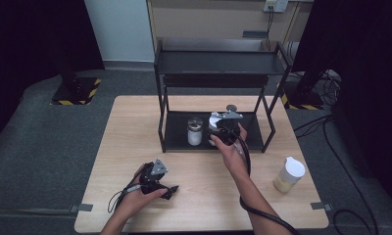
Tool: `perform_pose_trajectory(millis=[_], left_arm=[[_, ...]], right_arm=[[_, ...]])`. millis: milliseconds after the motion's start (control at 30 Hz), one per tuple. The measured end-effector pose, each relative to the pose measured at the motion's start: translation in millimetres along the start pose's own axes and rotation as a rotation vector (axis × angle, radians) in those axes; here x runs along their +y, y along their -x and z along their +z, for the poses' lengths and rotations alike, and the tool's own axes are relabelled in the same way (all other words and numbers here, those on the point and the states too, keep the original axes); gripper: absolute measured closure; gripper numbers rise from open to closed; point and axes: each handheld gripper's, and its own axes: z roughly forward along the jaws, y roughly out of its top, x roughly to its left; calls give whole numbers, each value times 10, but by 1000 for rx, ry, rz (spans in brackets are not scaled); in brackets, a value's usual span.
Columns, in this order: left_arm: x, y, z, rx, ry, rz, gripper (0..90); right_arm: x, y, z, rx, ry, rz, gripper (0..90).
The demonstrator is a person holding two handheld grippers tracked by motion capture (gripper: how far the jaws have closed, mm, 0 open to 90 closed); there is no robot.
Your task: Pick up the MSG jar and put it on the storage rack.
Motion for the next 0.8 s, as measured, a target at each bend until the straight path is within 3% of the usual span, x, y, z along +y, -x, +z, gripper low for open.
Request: perform_pose_trajectory(millis=[800], left_arm=[[3, -1, 2, -1, 0, 2, 0]], right_arm=[[-11, 17, 128, 15, -17, 13, 313]])
